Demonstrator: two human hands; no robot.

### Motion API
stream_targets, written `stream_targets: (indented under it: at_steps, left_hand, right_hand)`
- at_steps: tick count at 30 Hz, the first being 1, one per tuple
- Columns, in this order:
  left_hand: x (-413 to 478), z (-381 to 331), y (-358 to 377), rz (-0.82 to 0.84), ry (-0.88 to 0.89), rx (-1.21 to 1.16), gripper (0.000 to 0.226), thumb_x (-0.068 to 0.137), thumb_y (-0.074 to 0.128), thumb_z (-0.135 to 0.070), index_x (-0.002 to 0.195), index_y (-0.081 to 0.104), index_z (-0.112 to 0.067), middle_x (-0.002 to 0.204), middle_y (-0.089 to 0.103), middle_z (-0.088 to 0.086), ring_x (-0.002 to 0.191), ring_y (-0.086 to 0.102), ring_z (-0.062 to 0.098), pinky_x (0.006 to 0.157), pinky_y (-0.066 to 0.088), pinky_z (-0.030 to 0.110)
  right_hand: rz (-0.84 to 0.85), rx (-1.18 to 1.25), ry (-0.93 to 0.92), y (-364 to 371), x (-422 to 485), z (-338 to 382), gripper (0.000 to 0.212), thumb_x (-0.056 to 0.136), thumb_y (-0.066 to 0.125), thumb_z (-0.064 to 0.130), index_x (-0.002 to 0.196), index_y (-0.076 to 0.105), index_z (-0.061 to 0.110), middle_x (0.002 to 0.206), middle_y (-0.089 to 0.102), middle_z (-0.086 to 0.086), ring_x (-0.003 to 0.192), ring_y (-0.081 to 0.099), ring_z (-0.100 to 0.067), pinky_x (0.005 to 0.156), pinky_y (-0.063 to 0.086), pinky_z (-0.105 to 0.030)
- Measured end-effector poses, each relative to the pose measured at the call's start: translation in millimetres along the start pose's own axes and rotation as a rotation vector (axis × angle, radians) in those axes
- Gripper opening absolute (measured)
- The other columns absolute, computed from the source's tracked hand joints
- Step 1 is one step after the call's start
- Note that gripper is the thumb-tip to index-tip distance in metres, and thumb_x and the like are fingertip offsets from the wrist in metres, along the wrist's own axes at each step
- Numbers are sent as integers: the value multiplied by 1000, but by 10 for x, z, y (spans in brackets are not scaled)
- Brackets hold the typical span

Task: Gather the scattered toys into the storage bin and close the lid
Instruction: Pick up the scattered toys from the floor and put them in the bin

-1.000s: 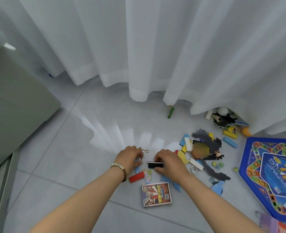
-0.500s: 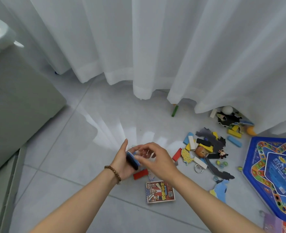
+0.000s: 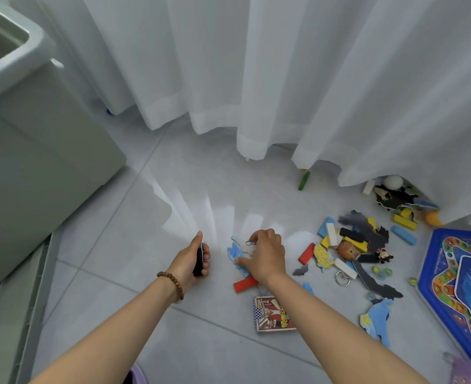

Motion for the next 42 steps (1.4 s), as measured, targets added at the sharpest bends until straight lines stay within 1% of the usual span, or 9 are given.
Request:
stream_targets:
  at_steps: [4, 8, 14, 22, 27, 32, 36, 39, 42]
  left_hand:
    - [-13, -24, -8, 34, -7, -47, 44, 96, 42, -45, 69, 47, -11, 61, 42, 4, 51, 38, 15, 43, 38, 22]
    - [18, -24, -47, 19, 62, 24, 36, 98, 41, -35, 77, 52, -8, 65, 46, 6, 55, 44, 16, 48, 43, 23]
    - [67, 2, -102, 17, 105, 57, 31, 98, 44, -30, 81, 54, -6, 69, 49, 6, 57, 47, 17, 42, 46, 20]
    - [66, 1, -128, 14, 112, 59, 31, 98, 43, -30, 82, 55, -6, 69, 49, 6, 58, 47, 16, 43, 47, 20]
    - [65, -1, -150, 16, 108, 46, 31, 98, 43, -30, 82, 55, -6, 68, 49, 6, 58, 47, 16, 46, 47, 22]
    - [67, -5, -169, 11, 103, 54, 32, 98, 44, -31, 83, 57, -6, 70, 50, 6, 59, 48, 16, 50, 47, 24]
    - [60, -2, -180, 15, 101, 41, 32, 98, 43, -31, 83, 56, -7, 70, 49, 7, 58, 48, 16, 48, 47, 23]
    - [39, -17, -192, 10, 110, 30, 31, 98, 43, -30, 82, 56, -6, 69, 49, 7, 58, 47, 16, 48, 47, 22]
    - [27, -23, -200, 6, 114, 18, 31, 98, 43, -29, 81, 55, -6, 68, 48, 7, 57, 46, 16, 43, 47, 19]
  right_hand:
    - [-10, 58, 43, 58, -22, 37, 42, 74, 75, 29, 108, 53, 18, 114, 47, 1, 113, 41, -18, 91, 34, -25]
    - [-27, 148, 12, 108, -106, 86, 29, 78, 71, 20, 99, 52, 18, 102, 54, 3, 100, 50, -18, 82, 40, -26]
    - [17, 105, 26, 153, -99, 132, 48, 76, 74, 29, 115, 49, 18, 115, 50, 2, 107, 49, -17, 87, 43, -27]
    - [15, 107, 64, 168, -103, 144, 45, 76, 73, 26, 113, 49, 15, 114, 52, -2, 108, 48, -20, 85, 41, -27]
    - [29, 142, 54, 165, -135, 121, 30, 78, 72, 25, 101, 56, 16, 107, 49, 0, 98, 52, -17, 76, 41, -23]
    - [25, 183, 39, 123, -179, 99, 24, 77, 72, 22, 94, 55, 21, 93, 57, 6, 82, 52, -11, 65, 37, -20]
    - [77, 218, 30, 120, -177, 93, 28, 75, 74, 28, 96, 58, 21, 96, 61, 5, 86, 56, -12, 70, 44, -22]
    - [80, 259, 38, 113, -187, 60, 18, 77, 73, 32, 86, 62, 21, 91, 63, 6, 83, 57, -10, 70, 46, -21]
    - [63, 237, 79, 79, -183, 10, 12, 78, 74, 24, 73, 63, 20, 80, 63, 6, 77, 58, -11, 66, 46, -23]
Point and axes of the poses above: each hand's wrist, its own x-axis towards the middle knuckle, its own y-axis out of the palm, z = x × y, the point moved 6 cm from there along x, towards the middle knuckle
